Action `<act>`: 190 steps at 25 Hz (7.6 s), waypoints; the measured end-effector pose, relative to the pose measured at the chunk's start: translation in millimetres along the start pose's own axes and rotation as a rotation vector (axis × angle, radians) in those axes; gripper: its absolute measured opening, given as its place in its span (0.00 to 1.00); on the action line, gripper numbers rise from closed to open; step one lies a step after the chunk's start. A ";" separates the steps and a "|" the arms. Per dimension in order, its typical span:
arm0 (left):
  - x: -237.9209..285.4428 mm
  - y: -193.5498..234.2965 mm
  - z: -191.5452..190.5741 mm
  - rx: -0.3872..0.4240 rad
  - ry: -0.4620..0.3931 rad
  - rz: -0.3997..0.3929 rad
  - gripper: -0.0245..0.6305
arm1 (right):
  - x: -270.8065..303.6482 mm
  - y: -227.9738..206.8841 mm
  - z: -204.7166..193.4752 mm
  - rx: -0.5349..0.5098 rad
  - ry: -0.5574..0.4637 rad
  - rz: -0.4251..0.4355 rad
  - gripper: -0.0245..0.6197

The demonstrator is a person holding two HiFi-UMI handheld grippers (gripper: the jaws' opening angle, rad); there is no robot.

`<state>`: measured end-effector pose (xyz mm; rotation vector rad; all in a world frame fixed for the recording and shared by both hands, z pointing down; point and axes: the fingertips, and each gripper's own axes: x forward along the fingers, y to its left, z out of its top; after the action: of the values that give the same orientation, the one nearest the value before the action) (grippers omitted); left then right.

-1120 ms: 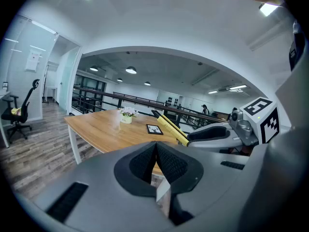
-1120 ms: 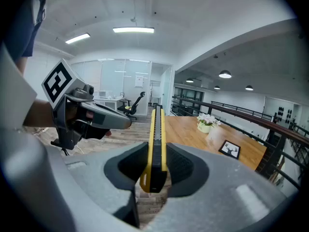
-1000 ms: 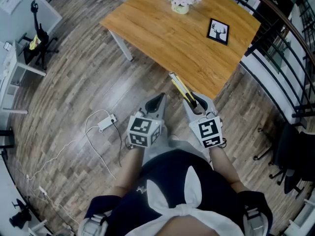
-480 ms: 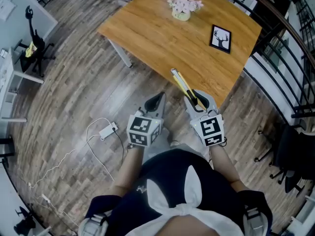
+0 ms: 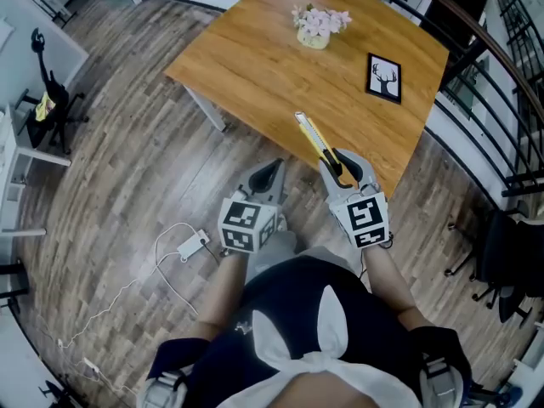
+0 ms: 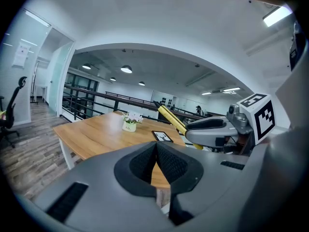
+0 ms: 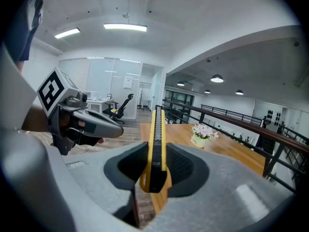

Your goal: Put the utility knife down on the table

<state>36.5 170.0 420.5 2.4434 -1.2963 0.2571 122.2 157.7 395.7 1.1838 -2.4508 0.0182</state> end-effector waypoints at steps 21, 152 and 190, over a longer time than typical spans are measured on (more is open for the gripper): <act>31.0 73.6 9.4 0.000 0.032 -0.033 0.07 | 75.5 -26.0 22.6 0.014 -0.016 -0.070 0.22; 160.5 271.0 54.1 -0.092 0.151 0.005 0.06 | 308.1 -86.0 -2.3 0.085 0.204 0.051 0.21; 187.4 297.9 43.6 -0.105 0.213 0.044 0.06 | 358.1 -75.9 -53.8 0.092 0.326 0.184 0.21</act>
<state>-104.9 -142.9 509.4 2.2338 -1.2388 0.4360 1.3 -147.9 565.6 0.9050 -2.2761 0.3524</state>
